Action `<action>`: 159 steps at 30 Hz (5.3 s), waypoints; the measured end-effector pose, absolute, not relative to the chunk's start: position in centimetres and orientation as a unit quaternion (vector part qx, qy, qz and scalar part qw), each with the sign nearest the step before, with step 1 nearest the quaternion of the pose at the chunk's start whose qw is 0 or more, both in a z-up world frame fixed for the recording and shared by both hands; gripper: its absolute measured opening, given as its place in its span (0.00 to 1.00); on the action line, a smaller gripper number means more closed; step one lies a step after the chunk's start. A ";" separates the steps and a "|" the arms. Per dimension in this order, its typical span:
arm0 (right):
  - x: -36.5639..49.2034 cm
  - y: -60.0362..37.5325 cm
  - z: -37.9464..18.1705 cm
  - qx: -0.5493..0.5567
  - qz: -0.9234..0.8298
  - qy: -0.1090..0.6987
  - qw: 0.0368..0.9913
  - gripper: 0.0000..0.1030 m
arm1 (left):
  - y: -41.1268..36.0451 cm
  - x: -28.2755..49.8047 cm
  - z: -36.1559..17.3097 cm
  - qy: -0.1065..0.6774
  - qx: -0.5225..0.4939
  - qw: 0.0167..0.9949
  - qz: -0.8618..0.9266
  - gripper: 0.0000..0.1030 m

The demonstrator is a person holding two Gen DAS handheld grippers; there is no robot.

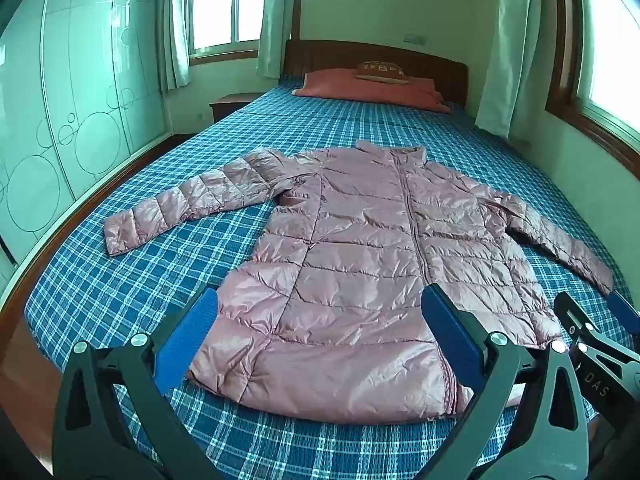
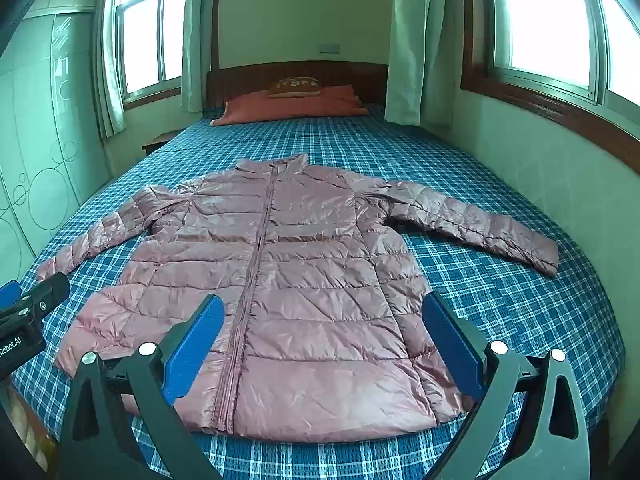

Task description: Fold large clothes

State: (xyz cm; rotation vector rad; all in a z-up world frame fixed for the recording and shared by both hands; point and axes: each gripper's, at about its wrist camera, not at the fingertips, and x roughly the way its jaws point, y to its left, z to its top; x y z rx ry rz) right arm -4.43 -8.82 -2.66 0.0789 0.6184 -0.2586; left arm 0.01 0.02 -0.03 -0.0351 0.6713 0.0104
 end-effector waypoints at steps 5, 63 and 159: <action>-4.4 -8.9 -2.7 0.040 -0.127 0.304 0.943 0.95 | -0.5 -0.4 -0.4 0.333 -0.016 0.943 0.005 0.98; -4.6 -8.5 -2.7 0.036 -0.124 0.304 0.944 0.95 | -0.1 -1.6 -1.4 0.342 -0.016 0.940 0.005 0.98; 22.3 -30.3 -5.1 0.268 -0.089 0.193 0.940 0.10 | 21.2 18.2 -17.3 0.434 -0.179 0.794 0.386 0.98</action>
